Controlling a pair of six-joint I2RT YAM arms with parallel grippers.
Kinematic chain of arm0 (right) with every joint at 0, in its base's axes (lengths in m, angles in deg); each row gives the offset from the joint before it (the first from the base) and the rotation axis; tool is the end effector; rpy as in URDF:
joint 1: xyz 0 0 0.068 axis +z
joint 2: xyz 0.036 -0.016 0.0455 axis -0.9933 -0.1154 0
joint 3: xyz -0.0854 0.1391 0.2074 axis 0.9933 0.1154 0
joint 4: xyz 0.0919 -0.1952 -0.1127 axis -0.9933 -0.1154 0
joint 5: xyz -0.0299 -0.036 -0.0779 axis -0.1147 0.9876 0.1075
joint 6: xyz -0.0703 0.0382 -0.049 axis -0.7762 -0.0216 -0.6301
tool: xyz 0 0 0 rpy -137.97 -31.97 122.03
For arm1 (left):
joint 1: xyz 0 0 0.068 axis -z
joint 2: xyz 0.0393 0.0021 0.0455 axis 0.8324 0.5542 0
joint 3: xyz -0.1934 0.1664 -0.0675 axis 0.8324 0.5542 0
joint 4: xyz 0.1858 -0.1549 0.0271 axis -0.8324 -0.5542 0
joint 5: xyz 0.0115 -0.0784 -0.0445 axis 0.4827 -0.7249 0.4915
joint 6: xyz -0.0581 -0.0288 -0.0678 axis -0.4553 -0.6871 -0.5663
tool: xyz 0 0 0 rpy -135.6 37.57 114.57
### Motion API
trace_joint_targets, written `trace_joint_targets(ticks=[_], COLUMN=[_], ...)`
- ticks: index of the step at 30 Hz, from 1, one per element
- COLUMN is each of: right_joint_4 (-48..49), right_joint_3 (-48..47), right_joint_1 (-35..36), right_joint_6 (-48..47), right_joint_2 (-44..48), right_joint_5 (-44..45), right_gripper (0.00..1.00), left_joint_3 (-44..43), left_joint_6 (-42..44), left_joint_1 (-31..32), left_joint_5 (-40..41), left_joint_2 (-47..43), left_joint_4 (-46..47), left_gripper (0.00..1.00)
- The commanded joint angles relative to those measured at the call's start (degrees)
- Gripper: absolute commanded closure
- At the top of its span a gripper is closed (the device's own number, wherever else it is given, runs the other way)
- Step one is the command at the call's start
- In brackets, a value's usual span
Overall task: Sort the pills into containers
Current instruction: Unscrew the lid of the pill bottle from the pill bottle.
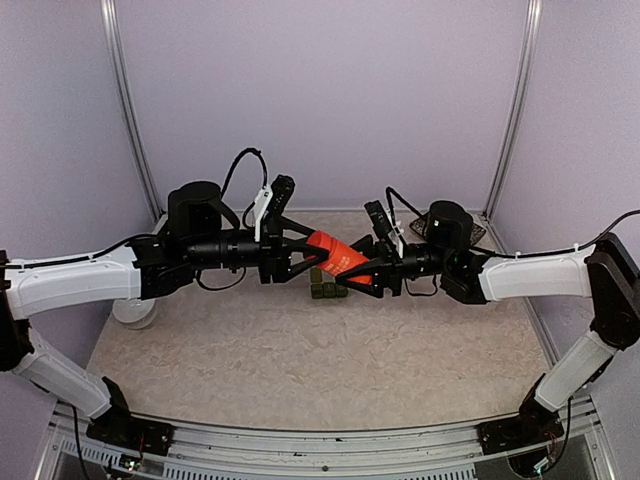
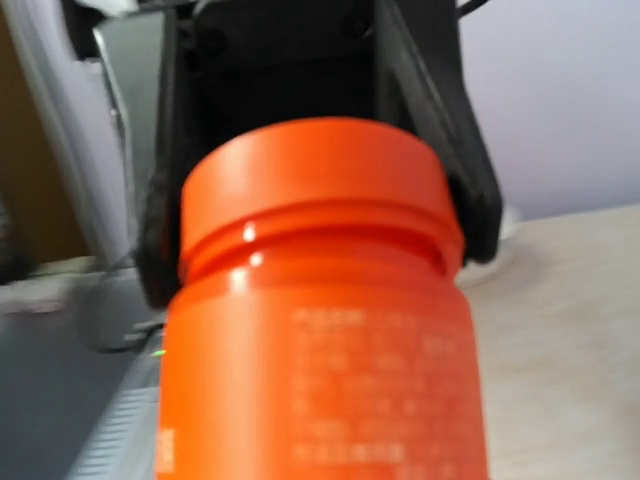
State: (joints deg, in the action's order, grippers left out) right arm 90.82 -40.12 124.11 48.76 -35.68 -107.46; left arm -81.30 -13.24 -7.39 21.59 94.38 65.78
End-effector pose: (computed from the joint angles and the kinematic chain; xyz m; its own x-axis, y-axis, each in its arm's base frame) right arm 0.2217 0.2845 0.2698 -0.2469 -0.0410 -0.9682 -0.9602 -0.1247 0.2501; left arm 0.2006 -0.2906 0.3172 -0.1260 0.0944 -0.9875 0.9667 0.2354 -0.1008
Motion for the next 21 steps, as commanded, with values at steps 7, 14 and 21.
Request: trace_joint_targets(ticks=[7, 14, 21], right_joint_4=[4.64, 11.57, 13.52], right_joint_3=[6.73, 11.56, 12.64], right_joint_1=[1.46, 1.46, 1.46], right_joint_6=[-17.63, -20.04, -18.39], right_joint_2=[2.73, 3.63, 3.67], right_joint_5=[21.17, 26.25, 26.74], right_gripper=[1.0, 1.0, 1.0], left_joint_3=[-5.44, -4.49, -3.62], left_joint_6=[-22.38, -29.7, -29.07], left_joint_1=[0.69, -0.47, -0.7], left_joint_5=[10.85, 7.9, 15.74], left_joint_2=[4.01, 3.3, 1.53], left_joint_4=[-2.88, 1.27, -2.08], left_gripper=[0.51, 0.5, 0.5])
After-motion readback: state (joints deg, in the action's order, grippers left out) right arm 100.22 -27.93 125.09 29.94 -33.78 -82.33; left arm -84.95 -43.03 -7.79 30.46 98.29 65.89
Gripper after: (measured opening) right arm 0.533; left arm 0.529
